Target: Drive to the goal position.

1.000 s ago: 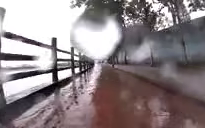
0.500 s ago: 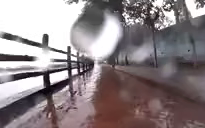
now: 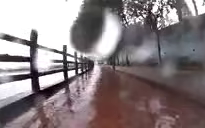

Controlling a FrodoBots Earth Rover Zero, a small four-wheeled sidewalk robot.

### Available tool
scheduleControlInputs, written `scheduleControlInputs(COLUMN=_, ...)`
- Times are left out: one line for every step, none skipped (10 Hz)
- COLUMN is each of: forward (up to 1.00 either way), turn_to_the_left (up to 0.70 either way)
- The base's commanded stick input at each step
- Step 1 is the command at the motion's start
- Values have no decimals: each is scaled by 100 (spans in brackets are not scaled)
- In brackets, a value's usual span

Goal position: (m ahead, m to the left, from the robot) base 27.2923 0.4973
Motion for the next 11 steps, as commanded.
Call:
scheduleControlInputs(forward=100, turn_to_the_left=5)
scheduleControlInputs(forward=100, turn_to_the_left=16)
scheduleControlInputs(forward=100, turn_to_the_left=31)
scheduleControlInputs(forward=100, turn_to_the_left=2)
scheduleControlInputs(forward=100, turn_to_the_left=0)
scheduleControlInputs(forward=100, turn_to_the_left=0)
scheduleControlInputs(forward=100, turn_to_the_left=0)
scheduleControlInputs(forward=100, turn_to_the_left=0)
scheduleControlInputs(forward=100, turn_to_the_left=0)
scheduleControlInputs(forward=100, turn_to_the_left=0)
scheduleControlInputs(forward=100, turn_to_the_left=0)
